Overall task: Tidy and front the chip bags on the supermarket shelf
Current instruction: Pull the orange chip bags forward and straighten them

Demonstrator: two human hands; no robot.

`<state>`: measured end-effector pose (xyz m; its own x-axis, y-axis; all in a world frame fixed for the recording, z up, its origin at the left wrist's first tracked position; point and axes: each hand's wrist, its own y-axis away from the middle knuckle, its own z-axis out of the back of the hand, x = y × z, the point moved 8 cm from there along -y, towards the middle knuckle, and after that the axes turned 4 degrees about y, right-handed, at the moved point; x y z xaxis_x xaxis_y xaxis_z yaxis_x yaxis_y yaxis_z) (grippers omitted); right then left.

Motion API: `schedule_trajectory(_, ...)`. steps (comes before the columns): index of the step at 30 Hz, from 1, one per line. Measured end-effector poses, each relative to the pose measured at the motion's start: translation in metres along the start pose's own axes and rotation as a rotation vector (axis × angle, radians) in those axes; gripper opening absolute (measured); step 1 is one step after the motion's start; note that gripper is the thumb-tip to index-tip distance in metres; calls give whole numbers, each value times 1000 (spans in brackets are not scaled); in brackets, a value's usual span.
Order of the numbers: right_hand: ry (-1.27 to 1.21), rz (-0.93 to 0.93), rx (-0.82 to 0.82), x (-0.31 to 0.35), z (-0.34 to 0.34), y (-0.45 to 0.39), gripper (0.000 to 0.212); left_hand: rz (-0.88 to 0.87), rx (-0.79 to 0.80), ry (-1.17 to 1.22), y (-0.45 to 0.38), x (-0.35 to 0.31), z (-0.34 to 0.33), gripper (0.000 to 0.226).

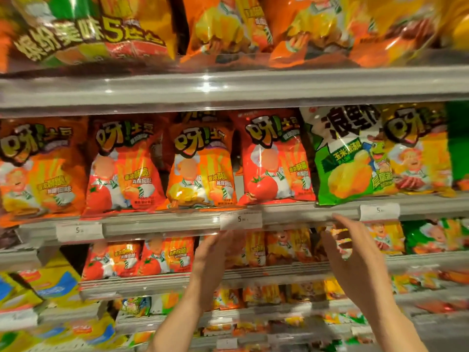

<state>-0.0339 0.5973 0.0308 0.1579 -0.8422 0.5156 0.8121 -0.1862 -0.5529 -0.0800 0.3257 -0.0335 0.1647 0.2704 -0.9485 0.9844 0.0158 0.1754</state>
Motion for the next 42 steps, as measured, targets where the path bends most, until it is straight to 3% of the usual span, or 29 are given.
schedule_trajectory(10,31,296,107,61,-38,-33,30,54,-121,88,-9,2,-12,29)
schedule_trajectory(16,-37,400,72,82,-36,-51,30,35,-149,71,-9,1,-11,32)
schedule_trajectory(20,-132,262,125,108,-31,-79,25,46,-143,65,-8,1,-12,32)
schedule_trajectory(22,-173,284,172,131,-34,-94,22,46,-138,58,-7,1,-12,34)
schedule_trajectory(28,-18,288,430,183,-70,-128,62,66,-108,38,-8,-1,-10,43)
schedule_trajectory(35,-4,104,605,190,-101,-136,91,72,-88,15,-9,0,-9,44)
schedule_trajectory(42,-222,68,497,186,-101,-131,91,74,-84,9,-10,1,-8,40)
